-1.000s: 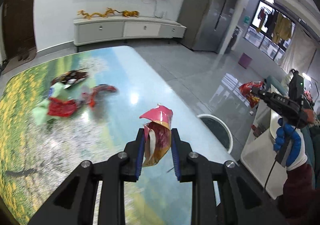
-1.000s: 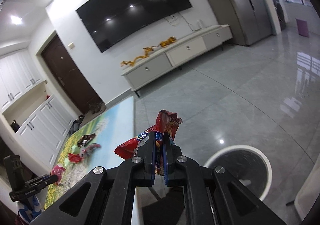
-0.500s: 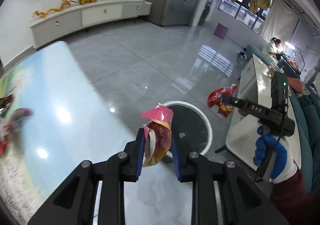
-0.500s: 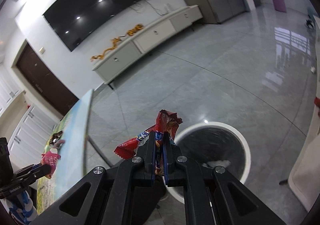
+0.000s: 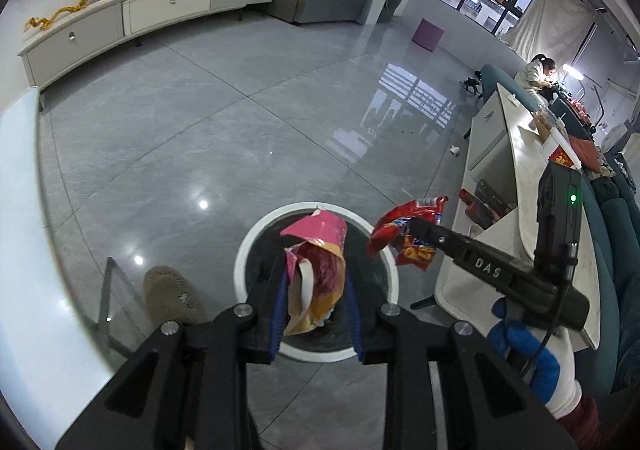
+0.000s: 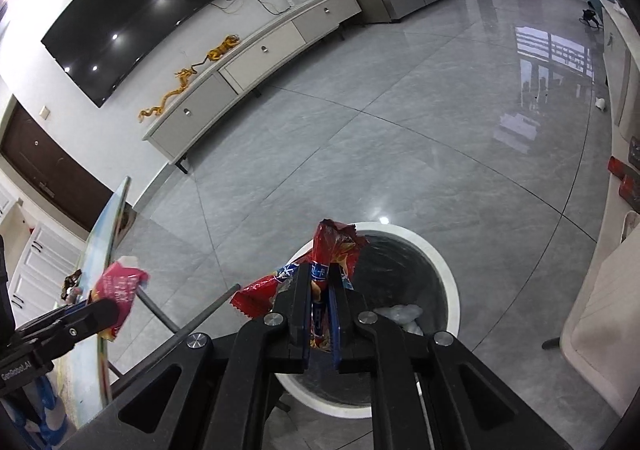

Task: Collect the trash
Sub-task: 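Open both grippers to drop the wrapper and snack bag into the bin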

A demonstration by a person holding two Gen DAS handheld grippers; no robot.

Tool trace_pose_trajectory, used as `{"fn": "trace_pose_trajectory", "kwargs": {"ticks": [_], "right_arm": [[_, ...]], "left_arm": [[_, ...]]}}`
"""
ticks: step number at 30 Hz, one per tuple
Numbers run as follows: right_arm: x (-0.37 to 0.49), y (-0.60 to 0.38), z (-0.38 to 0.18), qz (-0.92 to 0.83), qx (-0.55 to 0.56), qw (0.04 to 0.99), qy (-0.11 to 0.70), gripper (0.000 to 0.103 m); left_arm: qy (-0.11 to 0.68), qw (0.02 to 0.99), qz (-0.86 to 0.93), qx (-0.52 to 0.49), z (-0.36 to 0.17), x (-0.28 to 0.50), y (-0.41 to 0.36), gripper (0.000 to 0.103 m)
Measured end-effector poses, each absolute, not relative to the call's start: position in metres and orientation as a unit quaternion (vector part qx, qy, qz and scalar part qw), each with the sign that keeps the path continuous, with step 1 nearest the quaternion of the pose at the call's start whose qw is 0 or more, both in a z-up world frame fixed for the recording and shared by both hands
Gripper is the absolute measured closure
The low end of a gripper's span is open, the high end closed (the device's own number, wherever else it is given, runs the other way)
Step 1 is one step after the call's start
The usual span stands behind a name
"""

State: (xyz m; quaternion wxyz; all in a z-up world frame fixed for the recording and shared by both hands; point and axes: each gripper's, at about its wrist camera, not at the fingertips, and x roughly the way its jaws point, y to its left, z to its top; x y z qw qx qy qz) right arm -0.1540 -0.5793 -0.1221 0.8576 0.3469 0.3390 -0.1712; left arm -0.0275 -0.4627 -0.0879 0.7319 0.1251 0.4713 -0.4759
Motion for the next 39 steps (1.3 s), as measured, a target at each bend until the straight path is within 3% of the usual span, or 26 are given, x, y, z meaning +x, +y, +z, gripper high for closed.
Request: {"fn": "trace_pose_trajectory", "kwargs": {"ticks": [2, 4, 5, 7, 20, 39], "right_arm": [[-0.154, -0.583, -0.126, -0.176, 0.346, 0.856, 0.342, 0.094], [-0.151, -0.586, -0.129, -0.181, 0.344, 0.853, 0.349, 0.088], [-0.150, -0.587, -0.131, -0.184, 0.343, 0.851, 0.353, 0.070], [-0.151, -0.587, -0.132, -0.192, 0.338, 0.850, 0.356, 0.049], [-0.157, -0.580, -0.118, -0.182, 0.329, 0.859, 0.347, 0.049], [-0.132, -0.491, -0.002, -0.096, 0.242, 0.923, 0.282, 0.049]], "left_arm": [[0.479, 0.724, -0.482, 0.120, -0.091, -0.028, -0.472, 0.067], [0.480, 0.723, -0.484, 0.113, -0.092, -0.027, -0.476, 0.037], [0.478, 0.725, -0.483, 0.108, -0.091, -0.026, -0.476, 0.035], [0.478, 0.724, -0.486, 0.106, -0.089, -0.028, -0.480, 0.035], [0.453, 0.754, -0.465, 0.105, -0.058, -0.028, -0.437, 0.035], [0.380, 0.840, -0.382, 0.059, 0.004, -0.013, -0.262, 0.035]]}}
